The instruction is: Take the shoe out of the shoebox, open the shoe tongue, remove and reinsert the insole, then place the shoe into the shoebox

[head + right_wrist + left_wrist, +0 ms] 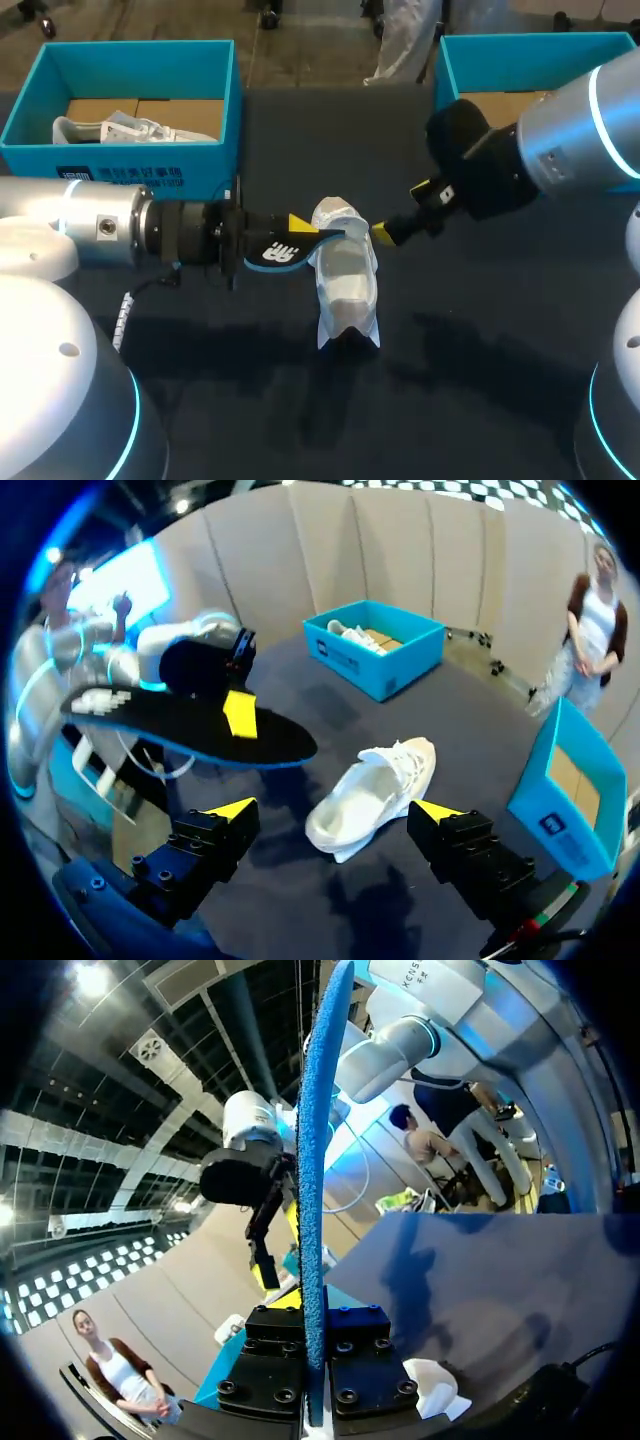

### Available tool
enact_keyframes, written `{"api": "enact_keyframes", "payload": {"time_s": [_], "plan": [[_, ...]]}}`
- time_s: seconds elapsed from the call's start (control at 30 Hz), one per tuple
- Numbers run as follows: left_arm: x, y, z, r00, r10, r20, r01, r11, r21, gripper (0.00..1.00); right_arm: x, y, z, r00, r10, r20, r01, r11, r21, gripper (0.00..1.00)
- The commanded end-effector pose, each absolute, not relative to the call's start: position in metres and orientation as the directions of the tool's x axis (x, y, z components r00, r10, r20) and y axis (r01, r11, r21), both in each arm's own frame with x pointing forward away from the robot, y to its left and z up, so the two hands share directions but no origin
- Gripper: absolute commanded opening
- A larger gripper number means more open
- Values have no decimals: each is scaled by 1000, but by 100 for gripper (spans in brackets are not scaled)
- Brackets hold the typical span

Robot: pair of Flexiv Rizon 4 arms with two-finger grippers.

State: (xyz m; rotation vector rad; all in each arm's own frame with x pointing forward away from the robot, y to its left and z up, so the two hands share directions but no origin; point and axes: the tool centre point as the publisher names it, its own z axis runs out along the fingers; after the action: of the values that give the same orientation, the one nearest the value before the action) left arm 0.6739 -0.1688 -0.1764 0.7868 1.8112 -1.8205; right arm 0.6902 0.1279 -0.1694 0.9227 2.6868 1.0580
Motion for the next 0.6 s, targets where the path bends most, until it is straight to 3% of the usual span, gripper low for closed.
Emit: {"api": "enact_keyframes", "payload": {"time_s": [0.03, 0.13, 0.6], "plan": [[679, -171, -187, -741, 88, -666, 665, -48, -746, 0, 692, 121, -174, -851, 522, 55, 430, 632, 645, 100], [676, -172, -197, -754, 102, -649, 649, -28, -760, 0, 695, 118, -181, -905, 425, -31, 304, 694, 652, 100], [667, -177, -230, -754, 90, -650, 652, -18, -758, 0, 698, 113, -216, -967, 191, -167, 50, 791, 610, 100]]}}
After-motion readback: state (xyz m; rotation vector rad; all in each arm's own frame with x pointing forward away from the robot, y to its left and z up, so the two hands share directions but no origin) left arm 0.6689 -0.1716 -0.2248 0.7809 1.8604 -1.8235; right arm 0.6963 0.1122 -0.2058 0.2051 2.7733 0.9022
